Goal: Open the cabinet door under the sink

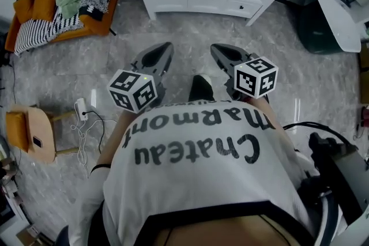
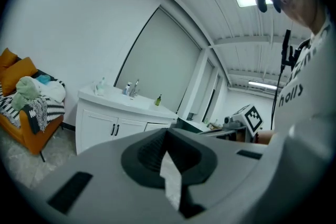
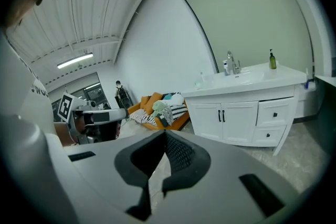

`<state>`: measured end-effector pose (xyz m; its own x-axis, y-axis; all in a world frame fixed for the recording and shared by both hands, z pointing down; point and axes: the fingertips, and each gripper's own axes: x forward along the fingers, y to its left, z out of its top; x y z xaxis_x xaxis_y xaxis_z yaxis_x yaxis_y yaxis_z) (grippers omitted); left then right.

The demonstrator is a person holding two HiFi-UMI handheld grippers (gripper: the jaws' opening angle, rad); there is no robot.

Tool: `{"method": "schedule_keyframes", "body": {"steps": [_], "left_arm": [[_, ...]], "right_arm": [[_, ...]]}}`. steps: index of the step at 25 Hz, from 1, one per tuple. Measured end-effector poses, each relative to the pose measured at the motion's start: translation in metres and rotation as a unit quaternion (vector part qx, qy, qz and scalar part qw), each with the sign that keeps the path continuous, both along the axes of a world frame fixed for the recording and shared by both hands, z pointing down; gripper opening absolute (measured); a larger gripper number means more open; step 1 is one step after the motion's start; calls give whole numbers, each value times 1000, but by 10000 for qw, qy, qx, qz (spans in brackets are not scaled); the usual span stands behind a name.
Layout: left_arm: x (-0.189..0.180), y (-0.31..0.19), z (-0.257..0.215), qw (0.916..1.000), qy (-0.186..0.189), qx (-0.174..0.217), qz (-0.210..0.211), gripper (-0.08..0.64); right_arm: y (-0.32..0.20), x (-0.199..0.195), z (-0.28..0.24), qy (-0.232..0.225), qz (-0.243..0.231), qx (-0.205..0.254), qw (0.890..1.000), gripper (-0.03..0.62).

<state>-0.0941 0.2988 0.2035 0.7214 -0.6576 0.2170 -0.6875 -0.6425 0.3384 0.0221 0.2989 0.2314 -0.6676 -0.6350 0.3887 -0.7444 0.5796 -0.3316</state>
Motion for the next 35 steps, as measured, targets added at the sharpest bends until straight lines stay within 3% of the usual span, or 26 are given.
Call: {"method": "schedule_keyframes", "body": {"steps": [6,13,19,35], "left_arm": [[9,-70,2,9996,-92,-53,-272,9],[0,-73,-4,9984,-105,103,-537,9],[21,-127,-5,9970,-112,-5,-772,9],[57,-199,5,9933,-76,-125,-1143,9]], "right_arm": [[-83,17,1,36,-214,-37,9998,8],[-96,19,-5,187,-391,203,9989,8],[-157,37,-7,178,-658,185,9975,8],[-230,64,6,132,-1051,29,9944,8]]}}
